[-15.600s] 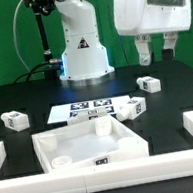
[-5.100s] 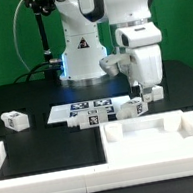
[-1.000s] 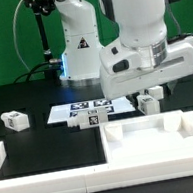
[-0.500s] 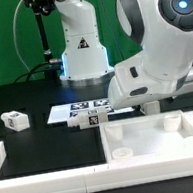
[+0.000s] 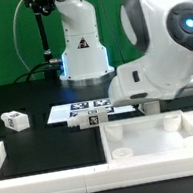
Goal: Assemble one leg
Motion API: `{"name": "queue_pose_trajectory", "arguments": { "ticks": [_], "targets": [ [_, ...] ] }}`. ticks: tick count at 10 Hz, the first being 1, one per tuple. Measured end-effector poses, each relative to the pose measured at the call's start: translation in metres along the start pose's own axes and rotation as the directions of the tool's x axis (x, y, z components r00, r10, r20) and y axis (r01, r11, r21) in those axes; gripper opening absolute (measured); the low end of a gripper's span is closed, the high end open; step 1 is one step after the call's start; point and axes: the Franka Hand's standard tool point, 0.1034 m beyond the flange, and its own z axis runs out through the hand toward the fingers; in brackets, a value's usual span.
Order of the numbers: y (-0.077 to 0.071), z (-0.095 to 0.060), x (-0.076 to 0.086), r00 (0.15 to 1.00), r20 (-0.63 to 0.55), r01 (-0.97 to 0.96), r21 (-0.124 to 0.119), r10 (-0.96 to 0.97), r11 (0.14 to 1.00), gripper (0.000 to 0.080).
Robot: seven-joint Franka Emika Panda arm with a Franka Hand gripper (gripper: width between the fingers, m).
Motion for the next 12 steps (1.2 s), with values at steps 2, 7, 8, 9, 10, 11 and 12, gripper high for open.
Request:
{"name": "queue_pose_trajectory", "arguments": {
  "ticks": [2, 7, 8, 9, 10, 11, 12],
  "targets": [
    [0.011, -0.003, 0.004, 1.000, 0.005, -0.013, 0.013, 0.013, 1.000, 0.0649],
    [0.010, -0.002, 0.005, 1.000, 0.004, -0.009, 0.010, 0.009, 1.000, 0.0398],
    [0.010, -0.002, 0.005, 1.000, 0.004, -0.009, 0.010, 0.008, 1.000, 0.0281],
    [0.010, -0.004, 0.005, 1.000, 0.002, -0.003, 0.010, 0.003, 1.000, 0.0281],
    [0.010, -0.014, 0.004, 1.000, -0.018, 0.017, 0.012, -0.017, 1.000, 0.0284],
    [0.008, -0.034, 0.001, 0.998, -0.045, 0.038, 0.034, -0.036, 0.999, 0.0284],
    [0.008, -0.061, -0.005, 0.997, -0.048, 0.062, 0.050, -0.060, 0.997, 0.0284]
  ]
}}
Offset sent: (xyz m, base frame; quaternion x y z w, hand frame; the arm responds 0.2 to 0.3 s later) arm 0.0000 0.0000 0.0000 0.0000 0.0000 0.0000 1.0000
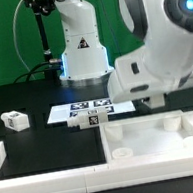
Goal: Assemble one leg
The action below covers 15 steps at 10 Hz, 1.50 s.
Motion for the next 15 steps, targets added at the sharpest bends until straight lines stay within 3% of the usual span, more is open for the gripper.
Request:
{"name": "queue_pose_trajectory", "arguments": {
  "ticks": [2, 6, 7, 9, 10, 11, 14, 15],
  "targets": [
    [-0.004, -0.043, 0.011, 0.985, -0.170, 0.031, -0.002, -0.031, 1.000, 0.0284],
    [-0.002, -0.053, 0.017, 0.888, -0.457, 0.046, -0.021, -0.050, 0.999, 0.0284],
    [0.003, -0.059, 0.019, 0.862, -0.501, 0.069, -0.038, -0.079, 0.997, 0.0284],
    [-0.002, -0.112, 0.014, 0.777, -0.618, 0.097, -0.074, -0.122, 0.992, 0.0284],
    [-0.007, -0.123, 0.014, 0.755, -0.644, 0.098, -0.082, -0.128, 0.992, 0.0284],
    [-0.012, -0.127, 0.023, 0.696, -0.709, 0.088, -0.076, -0.116, 0.993, 0.0284],
    [-0.008, -0.128, 0.028, 0.546, -0.830, 0.080, -0.083, -0.113, 0.993, 0.0284],
    [-0.005, -0.144, 0.034, 0.468, -0.871, 0.095, -0.120, -0.151, 0.988, 0.0284]
  ]
}}
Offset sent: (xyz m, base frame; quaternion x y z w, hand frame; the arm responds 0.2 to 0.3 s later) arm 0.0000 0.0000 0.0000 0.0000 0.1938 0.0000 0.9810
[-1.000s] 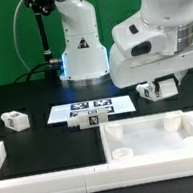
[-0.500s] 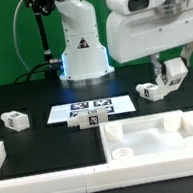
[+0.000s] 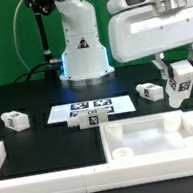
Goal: Assemble one leg
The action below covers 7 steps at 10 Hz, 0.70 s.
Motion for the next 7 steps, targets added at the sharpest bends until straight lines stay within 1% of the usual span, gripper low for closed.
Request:
{"name": "queue_pose_trajectory", "arguments": {
  "ticks": [1, 2, 3, 4, 5, 6, 7],
  "targets": [
    [0.007, -0.003, 0.015, 0.997, -0.077, 0.030, -0.010, -0.031, 0.999, 0.0285],
    [0.010, -0.005, 0.028, 0.989, -0.138, 0.052, -0.020, -0.054, 0.998, 0.0285],
    [0.013, -0.005, 0.036, 0.968, -0.241, 0.060, -0.039, -0.068, 0.997, 0.0285],
    [0.015, -0.002, 0.031, 0.954, -0.293, 0.053, -0.049, -0.065, 0.997, 0.0285],
    [0.016, -0.001, 0.028, 0.946, -0.317, 0.052, -0.055, -0.067, 0.997, 0.0285],
    [0.018, 0.000, 0.030, 0.932, -0.356, 0.051, -0.063, -0.070, 0.997, 0.0285],
    [0.017, 0.002, 0.029, 0.936, -0.346, 0.050, -0.061, -0.068, 0.997, 0.0285]
  ]
}}
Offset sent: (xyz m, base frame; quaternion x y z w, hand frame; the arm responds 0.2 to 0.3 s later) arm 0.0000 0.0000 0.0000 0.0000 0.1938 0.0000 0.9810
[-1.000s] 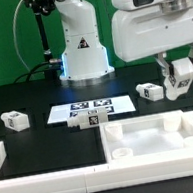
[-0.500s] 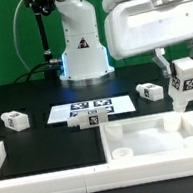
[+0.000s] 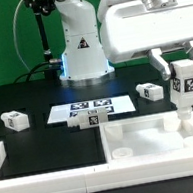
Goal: Assemble one leg
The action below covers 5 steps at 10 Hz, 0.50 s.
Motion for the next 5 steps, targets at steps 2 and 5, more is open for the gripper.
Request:
{"name": "queue_pose_trajectory", "arguments": {
  "ticks": [2, 5],
  "targets": [
    [0.000, 0.007, 0.004, 0.999, 0.045, -0.004, 0.010, 0.003, 1.000, 0.0285],
    [-0.002, 0.028, 0.005, 1.000, 0.025, -0.009, 0.014, 0.009, 1.000, 0.0285]
  ]
}}
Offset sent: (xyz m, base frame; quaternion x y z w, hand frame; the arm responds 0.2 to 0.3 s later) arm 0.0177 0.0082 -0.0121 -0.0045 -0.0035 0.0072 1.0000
